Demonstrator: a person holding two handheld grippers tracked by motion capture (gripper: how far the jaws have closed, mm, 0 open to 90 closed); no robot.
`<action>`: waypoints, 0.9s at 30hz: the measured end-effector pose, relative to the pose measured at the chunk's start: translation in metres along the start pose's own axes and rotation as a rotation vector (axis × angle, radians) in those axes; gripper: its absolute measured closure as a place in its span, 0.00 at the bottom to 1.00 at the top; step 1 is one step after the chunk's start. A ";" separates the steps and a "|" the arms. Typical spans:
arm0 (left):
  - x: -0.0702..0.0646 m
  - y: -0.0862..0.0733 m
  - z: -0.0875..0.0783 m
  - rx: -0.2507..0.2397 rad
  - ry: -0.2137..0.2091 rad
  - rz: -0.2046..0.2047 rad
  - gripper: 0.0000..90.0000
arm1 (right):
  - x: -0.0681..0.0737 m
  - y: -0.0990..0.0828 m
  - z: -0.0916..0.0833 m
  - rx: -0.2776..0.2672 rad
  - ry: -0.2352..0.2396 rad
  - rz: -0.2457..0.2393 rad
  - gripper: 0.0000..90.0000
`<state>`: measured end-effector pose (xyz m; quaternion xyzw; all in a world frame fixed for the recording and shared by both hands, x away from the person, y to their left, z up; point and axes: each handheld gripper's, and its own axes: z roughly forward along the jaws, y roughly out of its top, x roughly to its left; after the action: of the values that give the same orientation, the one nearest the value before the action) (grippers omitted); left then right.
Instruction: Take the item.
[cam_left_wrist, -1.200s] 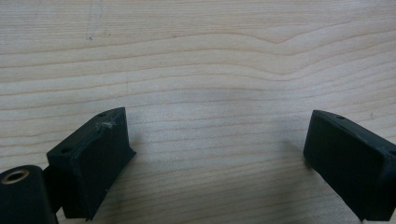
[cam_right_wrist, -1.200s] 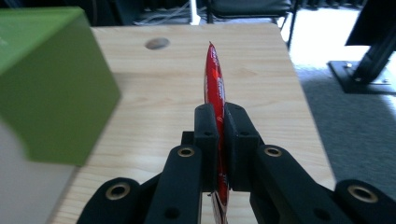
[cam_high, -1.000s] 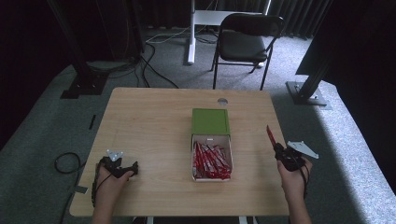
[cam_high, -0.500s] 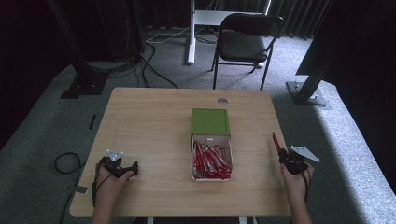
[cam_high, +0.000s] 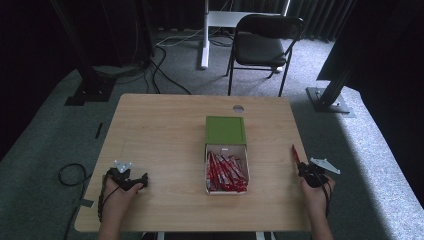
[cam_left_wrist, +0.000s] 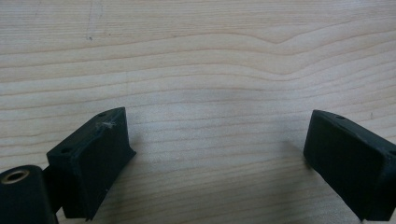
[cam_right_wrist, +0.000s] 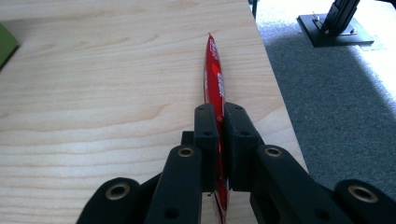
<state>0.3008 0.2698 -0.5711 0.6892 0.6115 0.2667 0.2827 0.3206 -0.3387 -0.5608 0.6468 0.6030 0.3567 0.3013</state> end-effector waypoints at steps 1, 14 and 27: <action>0.000 0.000 0.000 0.001 0.000 0.001 0.09 | 0.000 -0.001 0.000 0.004 0.001 -0.005 0.94; 0.000 0.000 0.000 0.001 0.000 0.001 0.09 | 0.002 -0.007 0.007 0.042 0.008 -0.007 0.94; 0.000 0.000 0.000 0.001 0.000 0.001 0.09 | 0.001 -0.008 0.006 0.055 0.033 0.006 0.88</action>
<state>0.3008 0.2699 -0.5711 0.6897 0.6112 0.2666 0.2823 0.3211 -0.3368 -0.5712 0.6507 0.6155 0.3516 0.2723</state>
